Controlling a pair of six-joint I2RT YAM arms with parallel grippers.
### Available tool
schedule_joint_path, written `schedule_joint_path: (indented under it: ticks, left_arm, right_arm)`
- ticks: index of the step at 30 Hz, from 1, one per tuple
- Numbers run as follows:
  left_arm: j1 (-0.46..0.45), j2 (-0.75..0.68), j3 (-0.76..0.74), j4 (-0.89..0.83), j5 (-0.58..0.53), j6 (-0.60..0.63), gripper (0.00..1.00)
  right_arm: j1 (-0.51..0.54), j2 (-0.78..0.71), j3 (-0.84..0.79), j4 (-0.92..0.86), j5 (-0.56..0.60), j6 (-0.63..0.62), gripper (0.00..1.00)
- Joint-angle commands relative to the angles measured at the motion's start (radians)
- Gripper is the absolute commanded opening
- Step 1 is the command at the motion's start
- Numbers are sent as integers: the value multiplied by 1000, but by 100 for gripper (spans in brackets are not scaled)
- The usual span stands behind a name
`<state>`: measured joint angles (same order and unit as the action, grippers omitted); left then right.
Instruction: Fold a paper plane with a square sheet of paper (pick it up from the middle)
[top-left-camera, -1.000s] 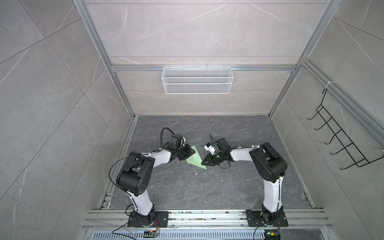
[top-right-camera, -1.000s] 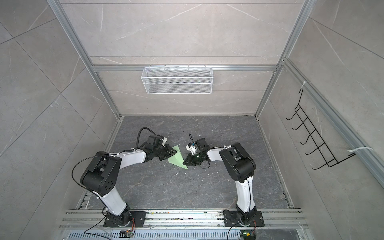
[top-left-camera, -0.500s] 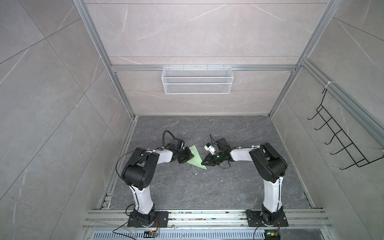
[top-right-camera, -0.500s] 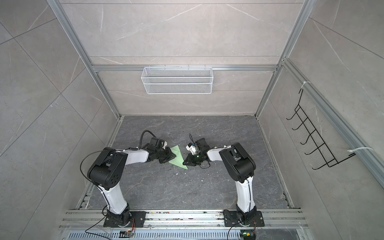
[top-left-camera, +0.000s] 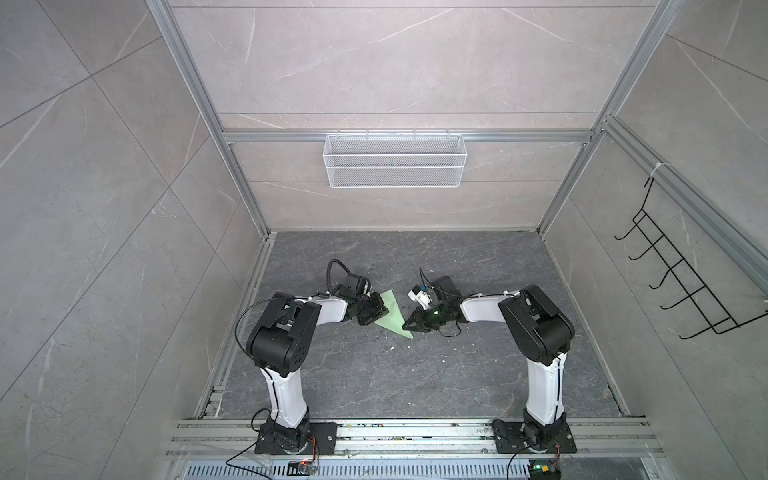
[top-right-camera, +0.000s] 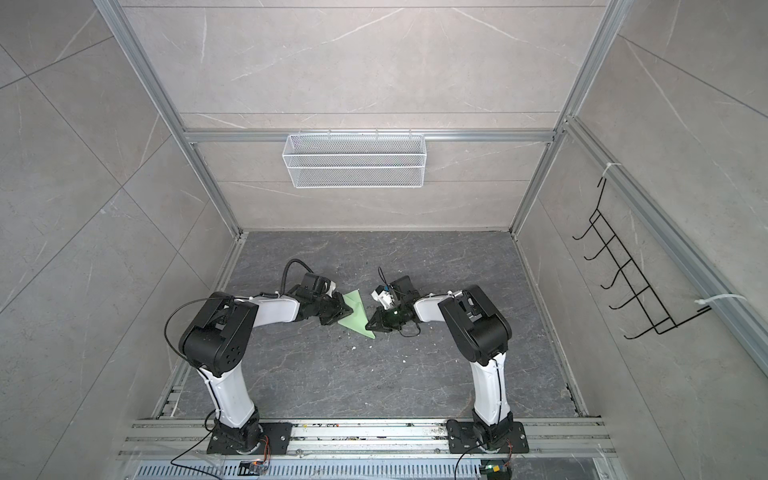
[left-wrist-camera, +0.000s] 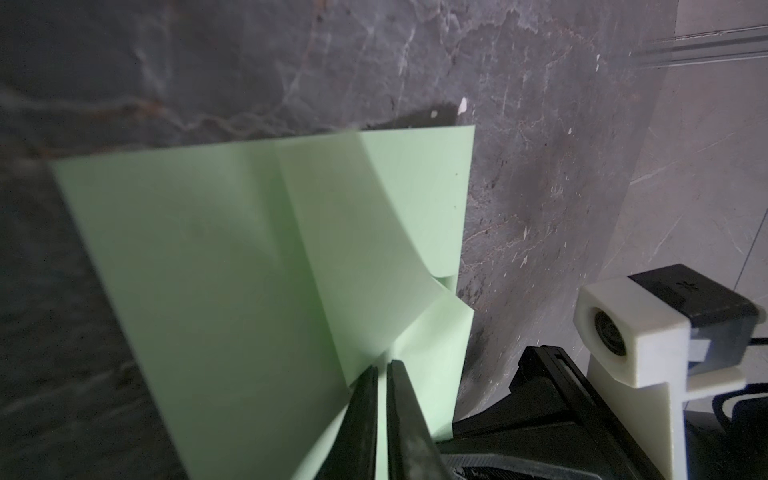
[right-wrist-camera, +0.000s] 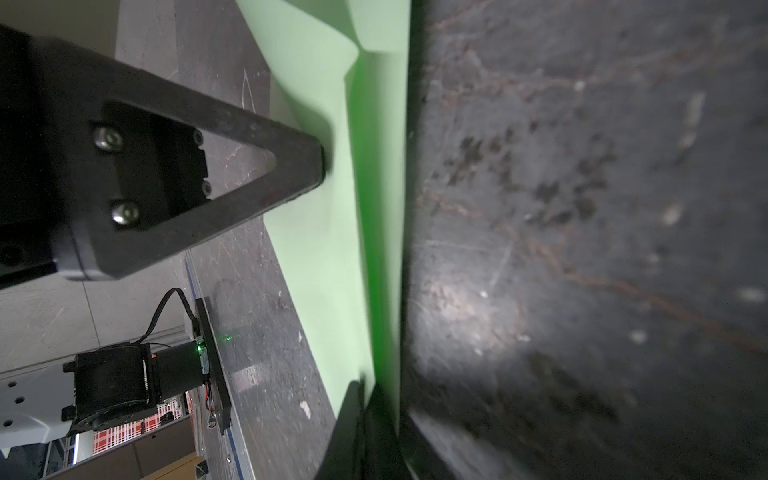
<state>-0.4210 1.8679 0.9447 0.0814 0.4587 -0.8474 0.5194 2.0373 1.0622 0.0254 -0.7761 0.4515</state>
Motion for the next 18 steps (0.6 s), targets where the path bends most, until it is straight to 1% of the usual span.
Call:
schedule_joint_path:
  ticks: [1,5,18]
  left_arm:
    - [-5,-81,15,2,19,16,10]
    - [-18,-104,11,20,26,29,9]
    - [-28,16,45,-8,25,21,5]
  right_arm:
    - [1,103,-39,-126,243,-27,7]
    - [1,103,-37,-128,242,-27,7]
    - [1,95,-40,-130,241,-25,7]
